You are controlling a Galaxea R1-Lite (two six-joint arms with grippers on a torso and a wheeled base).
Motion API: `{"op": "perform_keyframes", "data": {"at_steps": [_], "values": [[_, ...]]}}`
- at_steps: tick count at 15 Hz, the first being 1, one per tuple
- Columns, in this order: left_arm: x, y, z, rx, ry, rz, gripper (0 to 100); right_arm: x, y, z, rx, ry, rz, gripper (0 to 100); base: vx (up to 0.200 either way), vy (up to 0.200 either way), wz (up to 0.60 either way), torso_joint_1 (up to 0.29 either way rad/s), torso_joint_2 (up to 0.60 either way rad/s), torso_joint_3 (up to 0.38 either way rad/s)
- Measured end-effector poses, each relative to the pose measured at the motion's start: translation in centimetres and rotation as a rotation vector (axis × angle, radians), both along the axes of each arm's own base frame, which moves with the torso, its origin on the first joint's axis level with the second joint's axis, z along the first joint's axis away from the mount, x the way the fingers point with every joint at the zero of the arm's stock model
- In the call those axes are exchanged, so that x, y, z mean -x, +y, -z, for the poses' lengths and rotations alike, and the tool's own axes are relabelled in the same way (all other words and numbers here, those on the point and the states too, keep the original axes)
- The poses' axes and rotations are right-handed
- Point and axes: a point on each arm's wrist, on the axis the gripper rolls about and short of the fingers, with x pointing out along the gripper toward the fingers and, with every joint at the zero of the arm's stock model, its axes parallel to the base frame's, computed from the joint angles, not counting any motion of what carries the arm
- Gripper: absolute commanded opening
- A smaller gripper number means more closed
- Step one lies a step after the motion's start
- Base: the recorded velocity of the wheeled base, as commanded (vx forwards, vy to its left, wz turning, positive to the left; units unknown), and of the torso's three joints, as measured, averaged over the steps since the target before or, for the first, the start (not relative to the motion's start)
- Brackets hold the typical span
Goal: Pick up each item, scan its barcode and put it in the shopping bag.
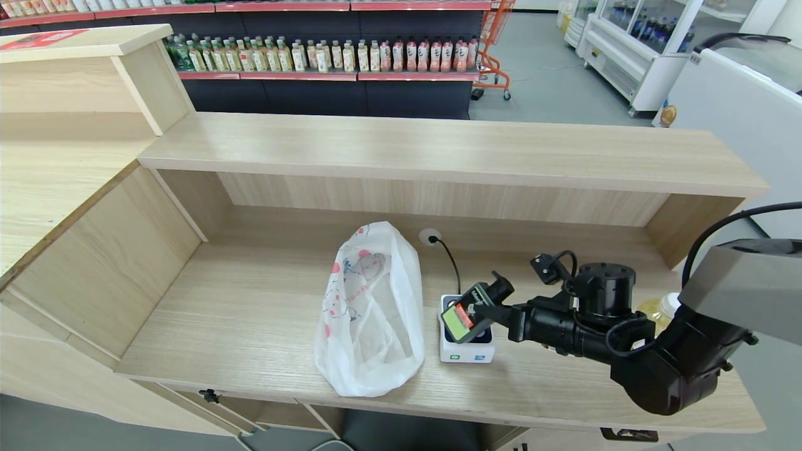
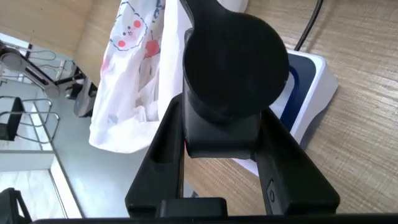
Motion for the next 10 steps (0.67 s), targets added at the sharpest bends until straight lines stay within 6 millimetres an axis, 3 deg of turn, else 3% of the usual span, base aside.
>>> {"op": "perform_keyframes", "data": {"at_steps": [6,8,10], "values": [[0.0,0.0,0.0,-0.001,0.000,0.000,100,0.1,0.1,-0.5,0.000,-0.009,0.002,0,0.000,0.000,0.00,0.000,0.00,0.000],[0.0,0.0,0.0,0.000,0.000,0.000,100,0.4,-0.1,-2.3,-0.008,-0.068,0.014,0,0.000,0.000,0.00,0.000,0.00,0.000],[0.0,0.0,0.0,0.000,0.000,0.000,100,1.3,-0.4,-5.5,-0.004,-0.178,0.013,0,0.000,0.000,0.00,0.000,0.00,0.000]]}}
